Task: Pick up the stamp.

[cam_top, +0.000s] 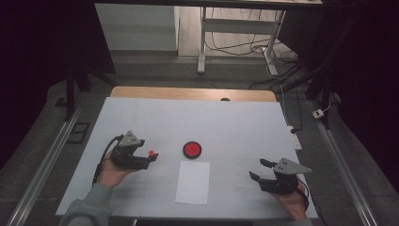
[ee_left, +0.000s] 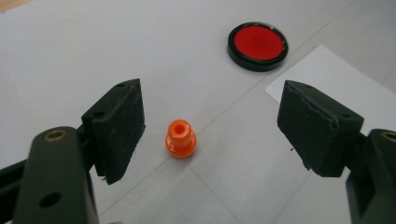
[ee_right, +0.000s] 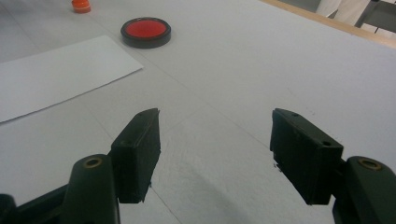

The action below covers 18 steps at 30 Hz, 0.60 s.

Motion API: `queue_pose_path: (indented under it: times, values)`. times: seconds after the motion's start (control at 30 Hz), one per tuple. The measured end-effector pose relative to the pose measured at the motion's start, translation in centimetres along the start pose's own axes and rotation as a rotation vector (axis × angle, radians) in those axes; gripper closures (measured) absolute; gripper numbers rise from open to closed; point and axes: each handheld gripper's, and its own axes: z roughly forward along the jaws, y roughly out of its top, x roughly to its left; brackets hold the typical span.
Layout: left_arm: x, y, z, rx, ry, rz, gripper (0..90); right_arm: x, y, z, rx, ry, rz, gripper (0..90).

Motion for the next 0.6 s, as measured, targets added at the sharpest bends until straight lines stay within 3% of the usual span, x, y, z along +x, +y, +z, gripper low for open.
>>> queue_pose_path:
  times: [0.13, 0.2, 0.27, 0.33, 0.6]
  values:
    - [0.3, -0.5, 1.3, -0.003, -0.007, -0.018, 25.2, 0.0, -0.1, 0.0, 0.013, -0.010, 0.002, 32.9]
    - [0.5, -0.6, 1.8, 0.021, 0.004, -0.004, 25.3, 0.0, -0.1, 0.0, 0.013, -0.002, 0.003, 33.0]
    - [0.8, -0.6, 2.3, 0.030, 0.003, -0.017, 25.6, 0.1, -0.2, 0.2, 0.009, -0.004, 0.004, 33.1]
    - [0.9, -0.7, 2.6, 0.026, -0.004, -0.030, 26.2, 0.1, -0.3, 0.4, 0.018, 0.000, 0.004, 33.1]
    - [1.1, -1.2, 3.3, 0.035, 0.013, -0.018, 30.6, 0.1, -0.3, 0.4, 0.022, 0.001, -0.005, 33.5]
